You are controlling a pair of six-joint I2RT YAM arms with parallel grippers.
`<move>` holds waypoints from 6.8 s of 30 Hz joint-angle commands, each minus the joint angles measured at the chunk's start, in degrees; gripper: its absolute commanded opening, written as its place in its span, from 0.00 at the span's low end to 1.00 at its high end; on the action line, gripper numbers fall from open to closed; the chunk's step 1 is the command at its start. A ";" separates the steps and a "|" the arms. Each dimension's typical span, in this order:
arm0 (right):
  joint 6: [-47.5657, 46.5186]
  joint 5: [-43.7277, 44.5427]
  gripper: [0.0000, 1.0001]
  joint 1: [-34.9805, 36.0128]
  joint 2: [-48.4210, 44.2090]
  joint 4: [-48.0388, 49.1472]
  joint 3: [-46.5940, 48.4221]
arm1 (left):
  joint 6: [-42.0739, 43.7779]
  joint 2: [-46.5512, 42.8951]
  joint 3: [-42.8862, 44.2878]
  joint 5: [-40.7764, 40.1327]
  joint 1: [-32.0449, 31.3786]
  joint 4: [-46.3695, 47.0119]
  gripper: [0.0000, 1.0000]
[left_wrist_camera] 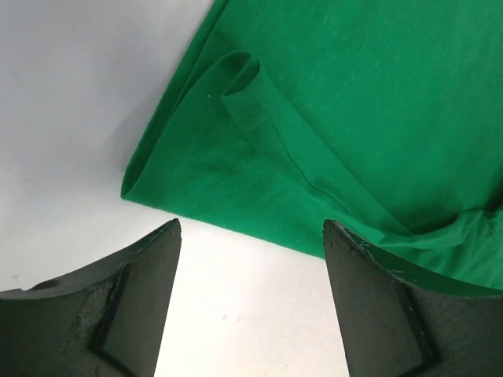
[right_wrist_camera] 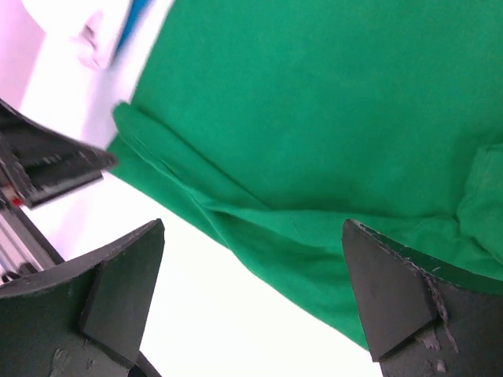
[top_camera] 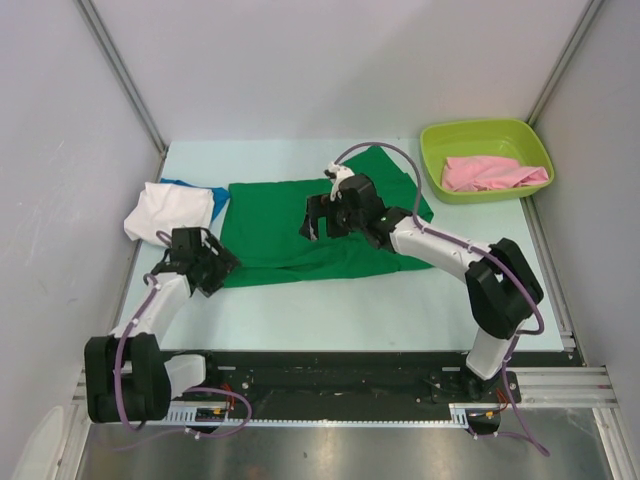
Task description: Fold and stack the t-shirts
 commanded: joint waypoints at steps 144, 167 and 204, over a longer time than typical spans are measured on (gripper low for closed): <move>15.76 8.60 0.53 -38.18 -16.40 2.76 -41.01 | -11.25 0.55 -11.94 -10.65 -1.49 10.81 0.00; 13.12 14.32 0.00 -45.56 -25.27 -11.38 -42.86 | -7.39 -11.57 -13.96 -6.16 2.20 1.06 0.01; 36.41 26.89 0.00 -28.69 -57.00 -42.59 -50.33 | -22.41 -42.51 -15.36 -5.90 -7.11 -24.70 0.09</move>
